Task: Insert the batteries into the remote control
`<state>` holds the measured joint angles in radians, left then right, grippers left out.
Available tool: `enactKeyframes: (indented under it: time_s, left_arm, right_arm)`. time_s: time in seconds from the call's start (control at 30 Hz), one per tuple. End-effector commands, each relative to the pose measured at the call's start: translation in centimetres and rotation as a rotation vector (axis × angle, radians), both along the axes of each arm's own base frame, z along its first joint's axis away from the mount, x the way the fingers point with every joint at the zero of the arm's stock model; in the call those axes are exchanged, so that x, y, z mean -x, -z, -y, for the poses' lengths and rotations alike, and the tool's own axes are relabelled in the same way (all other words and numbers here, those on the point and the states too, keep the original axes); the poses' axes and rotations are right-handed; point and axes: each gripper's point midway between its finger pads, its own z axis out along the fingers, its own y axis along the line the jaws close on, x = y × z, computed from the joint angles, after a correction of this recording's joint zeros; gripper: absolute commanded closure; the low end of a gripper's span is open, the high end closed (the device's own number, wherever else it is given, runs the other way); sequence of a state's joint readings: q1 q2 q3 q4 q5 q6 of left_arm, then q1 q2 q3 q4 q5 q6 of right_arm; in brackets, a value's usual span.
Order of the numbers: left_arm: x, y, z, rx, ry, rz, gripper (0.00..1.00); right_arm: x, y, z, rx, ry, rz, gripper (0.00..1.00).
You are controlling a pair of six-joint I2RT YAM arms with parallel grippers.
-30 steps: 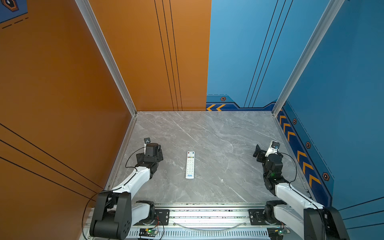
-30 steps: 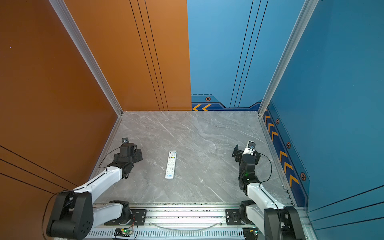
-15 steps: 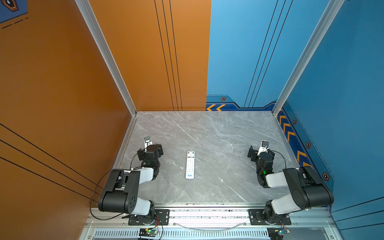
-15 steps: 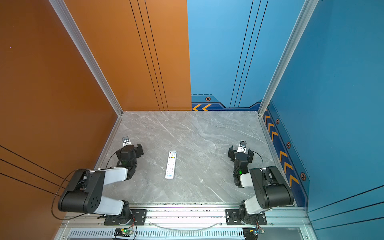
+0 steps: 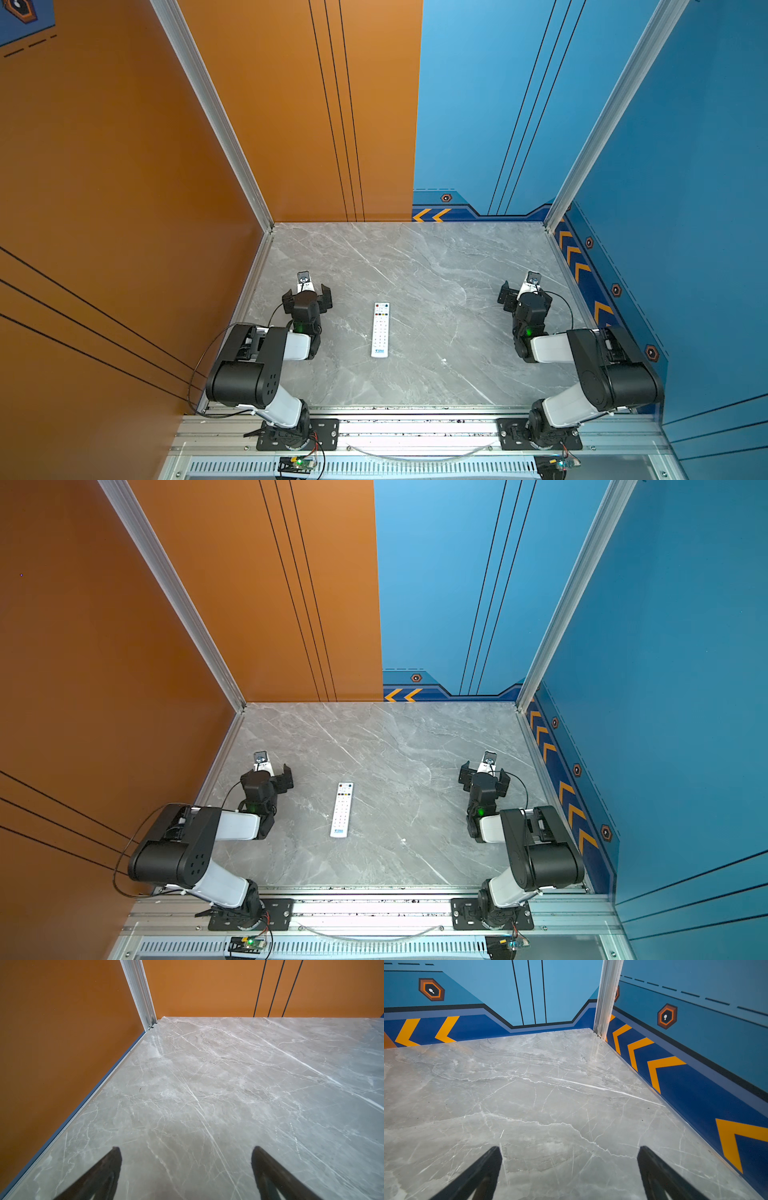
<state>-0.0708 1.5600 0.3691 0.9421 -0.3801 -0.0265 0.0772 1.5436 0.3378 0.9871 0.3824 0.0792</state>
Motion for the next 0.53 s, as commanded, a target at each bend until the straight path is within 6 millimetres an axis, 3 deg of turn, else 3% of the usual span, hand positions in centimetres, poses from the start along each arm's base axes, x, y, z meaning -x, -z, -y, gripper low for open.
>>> enactKeyframes:
  time_s: [0.0,0.5]
  left_arm:
    - [-0.09,-0.14,0.51,-0.012,0.028,0.012,0.02]
    - [-0.14,-0.03,0.54,-0.001,0.037,0.008,0.02]
  right_arm:
    - [-0.03,0.45,0.29,-0.027,0.004,-0.012,0.0]
    - [-0.01,0.41,0.18,-0.022,0.002,-0.011,0.0]
